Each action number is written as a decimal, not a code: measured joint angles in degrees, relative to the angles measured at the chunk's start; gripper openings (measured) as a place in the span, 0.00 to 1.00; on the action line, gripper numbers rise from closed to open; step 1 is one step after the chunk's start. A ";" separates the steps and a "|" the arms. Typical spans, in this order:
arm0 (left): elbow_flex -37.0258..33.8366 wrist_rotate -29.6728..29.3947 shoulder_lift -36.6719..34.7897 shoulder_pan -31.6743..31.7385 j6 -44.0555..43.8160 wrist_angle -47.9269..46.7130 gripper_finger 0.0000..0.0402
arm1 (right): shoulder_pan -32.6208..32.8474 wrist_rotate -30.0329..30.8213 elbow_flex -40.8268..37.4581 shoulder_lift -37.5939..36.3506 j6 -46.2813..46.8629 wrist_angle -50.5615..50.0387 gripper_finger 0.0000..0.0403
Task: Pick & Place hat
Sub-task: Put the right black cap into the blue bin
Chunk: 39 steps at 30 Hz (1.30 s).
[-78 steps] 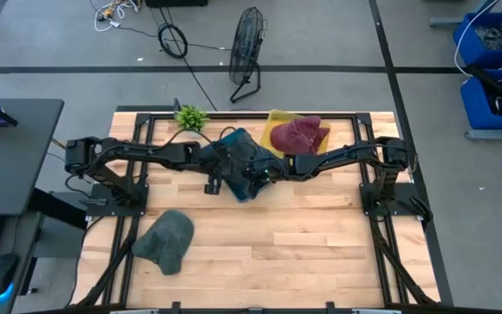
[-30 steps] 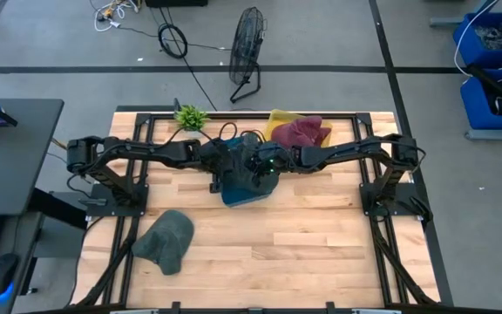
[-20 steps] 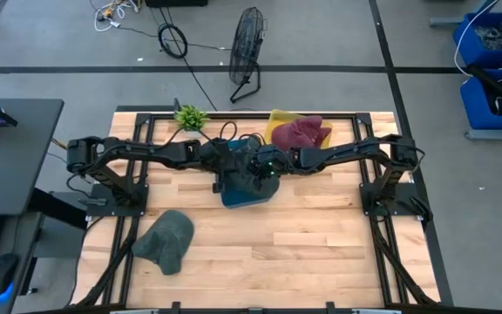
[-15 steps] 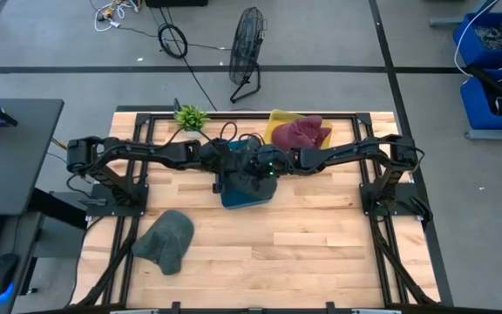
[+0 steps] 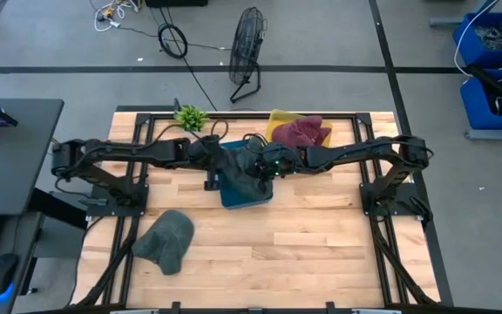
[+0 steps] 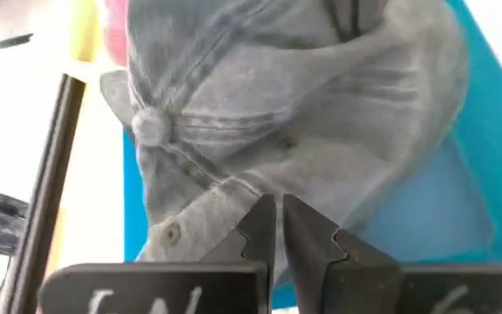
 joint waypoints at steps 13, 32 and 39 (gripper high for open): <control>-0.04 0.05 -1.89 -2.12 -1.43 -0.70 0.07 | 2.65 14.53 0.06 -3.03 5.35 -18.73 0.03; -0.09 -0.09 4.71 -2.02 -3.20 0.39 0.07 | 2.35 14.43 -2.74 4.35 4.68 -4.69 0.01; -0.07 -0.15 7.30 -2.01 -7.07 0.83 0.07 | 1.33 13.57 -2.65 6.74 3.99 -4.47 0.00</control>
